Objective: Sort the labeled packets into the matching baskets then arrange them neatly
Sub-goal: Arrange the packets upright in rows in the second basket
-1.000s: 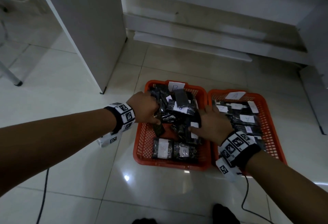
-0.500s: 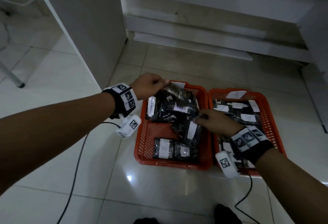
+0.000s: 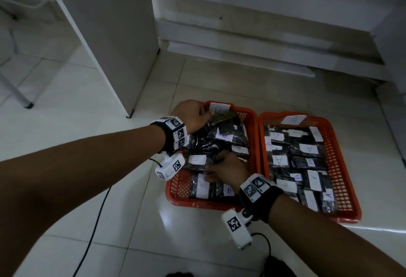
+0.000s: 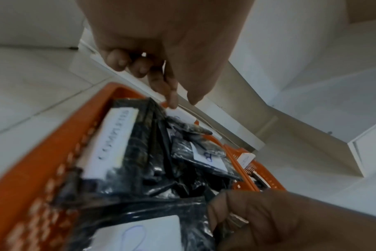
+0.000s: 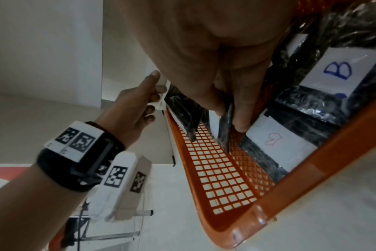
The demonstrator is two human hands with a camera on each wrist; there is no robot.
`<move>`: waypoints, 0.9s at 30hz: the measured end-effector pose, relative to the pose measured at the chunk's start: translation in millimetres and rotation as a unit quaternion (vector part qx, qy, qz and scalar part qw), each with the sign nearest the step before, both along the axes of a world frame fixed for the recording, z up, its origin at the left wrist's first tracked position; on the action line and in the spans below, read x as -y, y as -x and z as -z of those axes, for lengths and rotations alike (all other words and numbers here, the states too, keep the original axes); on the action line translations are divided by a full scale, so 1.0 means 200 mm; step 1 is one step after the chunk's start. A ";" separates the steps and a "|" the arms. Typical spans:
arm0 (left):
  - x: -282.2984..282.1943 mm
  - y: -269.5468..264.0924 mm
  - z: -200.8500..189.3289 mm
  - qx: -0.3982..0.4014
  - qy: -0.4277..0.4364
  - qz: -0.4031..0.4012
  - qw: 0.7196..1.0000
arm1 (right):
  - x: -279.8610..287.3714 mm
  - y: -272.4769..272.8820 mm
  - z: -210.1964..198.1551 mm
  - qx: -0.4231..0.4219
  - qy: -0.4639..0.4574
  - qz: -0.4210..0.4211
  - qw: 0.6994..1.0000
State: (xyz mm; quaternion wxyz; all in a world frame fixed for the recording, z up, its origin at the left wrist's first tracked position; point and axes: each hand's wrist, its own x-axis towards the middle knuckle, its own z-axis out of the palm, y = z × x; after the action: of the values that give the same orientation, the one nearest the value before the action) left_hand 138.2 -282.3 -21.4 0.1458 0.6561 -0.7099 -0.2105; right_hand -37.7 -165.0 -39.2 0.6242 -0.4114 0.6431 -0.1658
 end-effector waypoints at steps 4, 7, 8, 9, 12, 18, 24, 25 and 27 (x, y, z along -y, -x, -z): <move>-0.01 -0.07 -0.02 -0.022 0.021 0.005 1.000 | 0.03 0.01 0.04 -0.048 0.031 -0.065 0.996; -0.02 -0.12 -0.02 -0.034 0.029 0.006 0.999 | 0.05 0.03 0.04 -0.143 0.124 -0.149 0.971; -0.02 -0.13 -0.02 -0.038 0.030 0.003 0.999 | 0.05 0.04 0.03 -0.192 0.169 -0.176 0.951; -0.02 -0.14 -0.02 -0.042 0.029 0.002 0.999 | 0.05 0.04 0.03 -0.235 0.210 -0.202 0.927; -0.01 -0.14 -0.03 -0.045 0.033 0.002 0.998 | 0.03 0.04 0.05 -0.304 0.291 -0.263 0.868; -0.02 -0.12 -0.03 -0.051 0.033 0.028 0.998 | 0.01 -0.02 0.14 -0.377 0.312 -0.363 0.793; -0.04 -0.17 0.02 -0.025 0.037 0.066 0.997 | 0.02 0.01 0.11 -0.399 0.308 -0.449 0.738; -0.04 -0.18 0.03 -0.019 0.033 0.063 0.997 | 0.03 0.01 0.08 -0.387 0.317 -0.429 0.752; -0.04 -0.20 0.05 0.000 0.025 0.053 0.998 | 0.06 0.03 0.01 -0.364 0.344 -0.359 0.788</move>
State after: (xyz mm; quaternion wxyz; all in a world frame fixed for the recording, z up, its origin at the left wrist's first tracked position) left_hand 178.0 -274.4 -31.2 0.1508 0.6136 -0.7489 -0.1999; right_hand -43.5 -177.5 -40.8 0.1758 -0.8298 0.5291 0.0218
